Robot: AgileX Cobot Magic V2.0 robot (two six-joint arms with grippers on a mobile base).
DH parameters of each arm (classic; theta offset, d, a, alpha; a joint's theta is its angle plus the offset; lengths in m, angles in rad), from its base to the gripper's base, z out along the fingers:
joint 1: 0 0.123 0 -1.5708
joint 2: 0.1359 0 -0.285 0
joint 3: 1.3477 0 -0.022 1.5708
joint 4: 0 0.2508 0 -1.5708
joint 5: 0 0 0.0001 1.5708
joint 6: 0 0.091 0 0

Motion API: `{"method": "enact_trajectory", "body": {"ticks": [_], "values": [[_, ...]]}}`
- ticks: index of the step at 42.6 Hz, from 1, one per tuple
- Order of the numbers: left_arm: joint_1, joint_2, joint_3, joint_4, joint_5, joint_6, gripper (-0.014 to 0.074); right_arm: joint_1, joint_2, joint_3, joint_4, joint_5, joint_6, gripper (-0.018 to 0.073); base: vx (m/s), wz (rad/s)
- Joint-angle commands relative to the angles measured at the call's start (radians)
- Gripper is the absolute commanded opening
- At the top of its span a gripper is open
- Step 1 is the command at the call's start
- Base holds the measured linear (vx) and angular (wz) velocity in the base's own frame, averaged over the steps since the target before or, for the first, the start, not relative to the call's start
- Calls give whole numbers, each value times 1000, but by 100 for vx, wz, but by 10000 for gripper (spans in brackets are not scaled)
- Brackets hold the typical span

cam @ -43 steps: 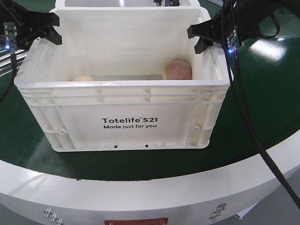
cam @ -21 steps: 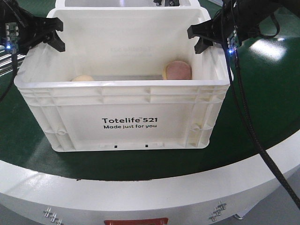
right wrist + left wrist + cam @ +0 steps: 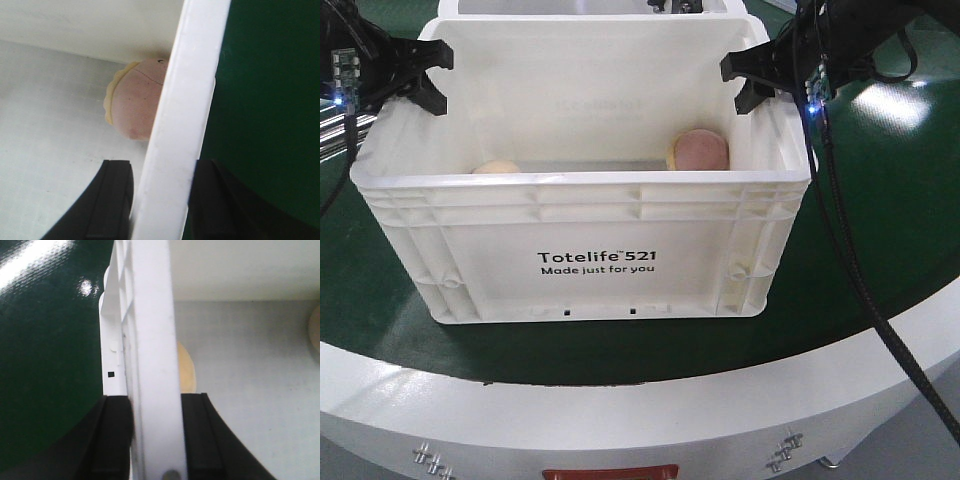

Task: Place moving items into box and shelve
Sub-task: 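Grip the crate's side rims with both grippers, then lift the crate off the conveyor table with both grippers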

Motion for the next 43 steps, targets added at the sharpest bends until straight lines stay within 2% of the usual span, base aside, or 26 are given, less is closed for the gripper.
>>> {"method": "enact_trajectory", "body": {"ticks": [1,9,25,26,43], "values": [[-7,-53,-35,-136,-34,26,-8,17,-47,-31,132,-60,-52,-4,0,0],[-7,-73,-37,-159,-37,37,-6,17,-72,-31,129,-58,-54,-4,0,0],[-7,-166,-37,-158,-37,38,-3,17,-172,-31,131,-28,-49,-4,0,0],[-7,-226,-37,-161,-20,38,-3,17,-228,-31,131,8,-42,-4,0,0],[-7,-264,-36,-236,56,39,-3,17,-286,-31,142,71,-28,-3,0,0]]}}
